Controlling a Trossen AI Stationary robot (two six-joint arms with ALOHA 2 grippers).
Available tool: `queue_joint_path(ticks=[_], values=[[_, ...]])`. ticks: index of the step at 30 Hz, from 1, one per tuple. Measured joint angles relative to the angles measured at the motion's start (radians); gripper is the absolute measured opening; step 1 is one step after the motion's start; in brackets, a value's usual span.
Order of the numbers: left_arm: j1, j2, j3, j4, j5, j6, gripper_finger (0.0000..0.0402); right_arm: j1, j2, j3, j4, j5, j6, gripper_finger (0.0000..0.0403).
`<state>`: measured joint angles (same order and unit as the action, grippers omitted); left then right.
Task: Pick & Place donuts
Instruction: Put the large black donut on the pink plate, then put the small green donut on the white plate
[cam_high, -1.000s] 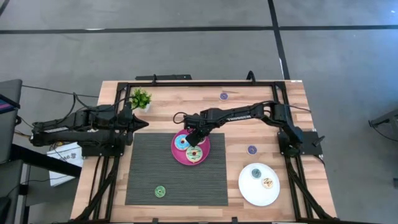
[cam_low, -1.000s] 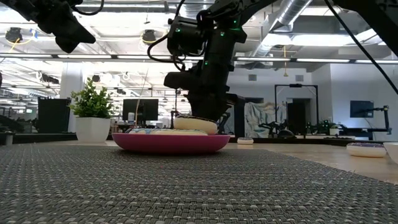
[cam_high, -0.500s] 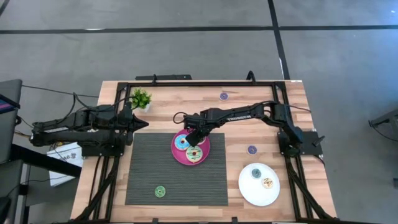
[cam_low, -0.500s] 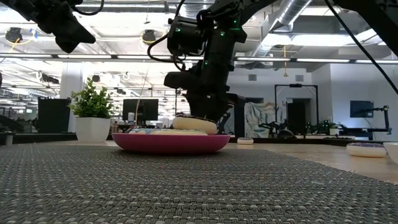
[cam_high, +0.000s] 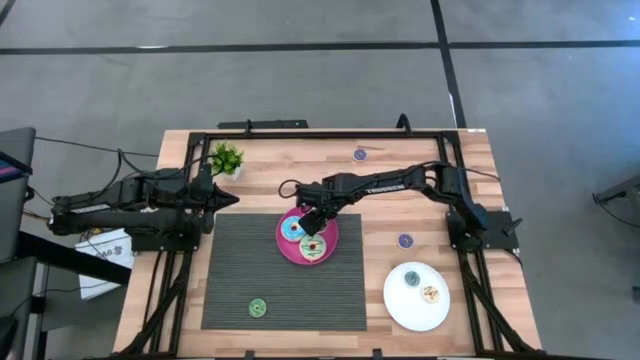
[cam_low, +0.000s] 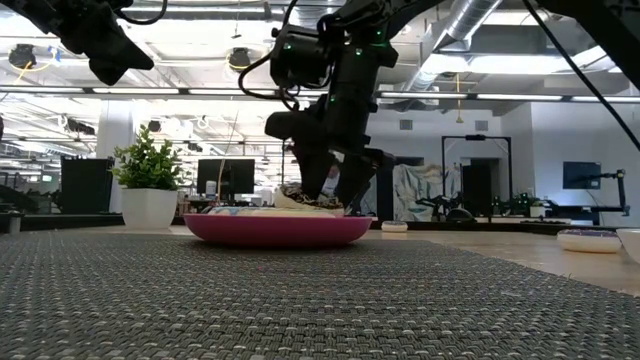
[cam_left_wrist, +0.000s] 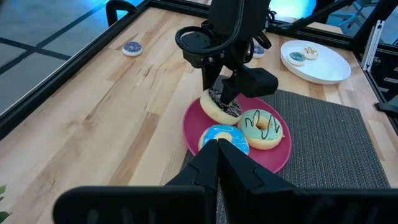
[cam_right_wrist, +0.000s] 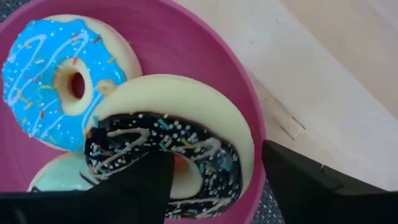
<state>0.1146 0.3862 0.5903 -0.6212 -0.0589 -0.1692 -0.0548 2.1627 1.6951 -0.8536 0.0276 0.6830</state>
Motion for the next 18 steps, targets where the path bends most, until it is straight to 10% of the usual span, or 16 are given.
queue_joint_path(ticks=[18], values=[[0.0, 0.0, 0.0, 0.0, 0.0, 0.0, 0.0, -0.002, -0.062, -0.001, -0.078, -0.037, 0.048, 0.0206]])
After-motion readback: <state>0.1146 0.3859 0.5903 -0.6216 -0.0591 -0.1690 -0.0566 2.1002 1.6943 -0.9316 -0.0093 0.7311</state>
